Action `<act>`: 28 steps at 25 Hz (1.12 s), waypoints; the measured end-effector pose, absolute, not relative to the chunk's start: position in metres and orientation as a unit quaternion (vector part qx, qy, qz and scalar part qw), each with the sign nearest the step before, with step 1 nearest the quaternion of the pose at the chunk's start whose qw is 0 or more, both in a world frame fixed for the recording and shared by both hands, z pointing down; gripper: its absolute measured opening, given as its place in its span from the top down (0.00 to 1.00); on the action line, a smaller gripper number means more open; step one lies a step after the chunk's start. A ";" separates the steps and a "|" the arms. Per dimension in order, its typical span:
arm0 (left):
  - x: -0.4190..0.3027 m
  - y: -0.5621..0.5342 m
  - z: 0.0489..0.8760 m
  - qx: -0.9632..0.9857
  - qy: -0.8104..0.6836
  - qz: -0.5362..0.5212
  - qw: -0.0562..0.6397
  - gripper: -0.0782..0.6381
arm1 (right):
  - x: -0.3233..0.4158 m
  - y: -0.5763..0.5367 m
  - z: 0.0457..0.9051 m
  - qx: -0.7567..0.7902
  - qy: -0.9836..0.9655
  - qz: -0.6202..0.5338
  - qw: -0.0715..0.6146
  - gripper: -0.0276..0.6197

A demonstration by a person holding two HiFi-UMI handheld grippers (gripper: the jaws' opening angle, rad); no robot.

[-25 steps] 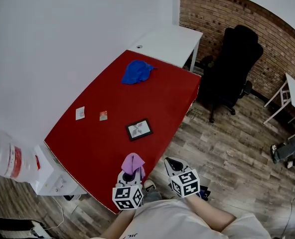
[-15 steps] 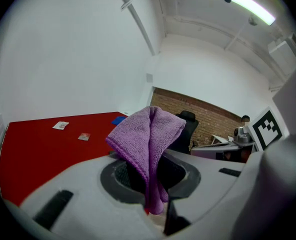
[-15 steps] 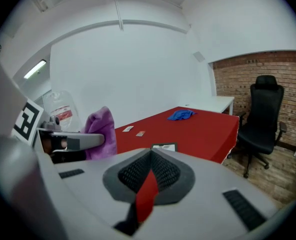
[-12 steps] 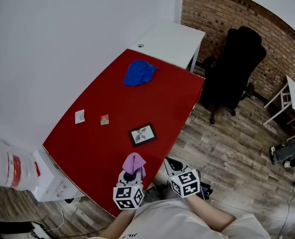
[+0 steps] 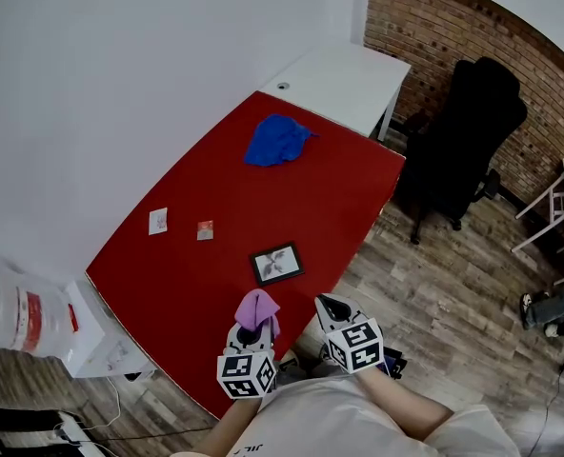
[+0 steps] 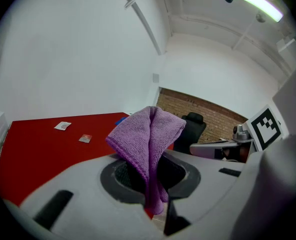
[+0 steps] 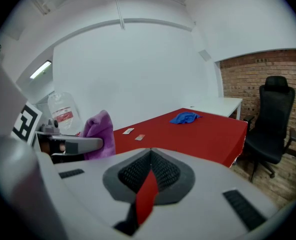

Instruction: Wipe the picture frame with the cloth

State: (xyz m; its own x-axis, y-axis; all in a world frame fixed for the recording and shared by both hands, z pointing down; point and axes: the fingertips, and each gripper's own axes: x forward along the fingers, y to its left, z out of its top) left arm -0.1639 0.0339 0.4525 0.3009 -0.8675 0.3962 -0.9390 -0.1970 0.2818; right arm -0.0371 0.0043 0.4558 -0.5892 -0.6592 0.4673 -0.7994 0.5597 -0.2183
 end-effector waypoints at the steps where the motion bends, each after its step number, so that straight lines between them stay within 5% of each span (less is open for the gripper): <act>1: -0.164 0.031 0.453 0.769 -0.588 0.075 0.239 0.80 | -0.038 0.001 0.456 0.419 -0.868 0.208 0.169 0.95; 28: -0.185 -0.044 0.515 0.748 -0.600 0.114 0.259 0.80 | -0.058 -0.064 0.520 0.403 -0.865 0.224 0.199 0.95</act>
State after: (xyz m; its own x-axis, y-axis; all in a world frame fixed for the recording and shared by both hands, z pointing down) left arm -0.1851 -0.0438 0.5155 0.2536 -0.8391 0.4812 -0.9569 -0.1450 0.2515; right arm -0.0581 -0.0642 0.5203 -0.5956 -0.6087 0.5241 -0.7865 0.5744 -0.2267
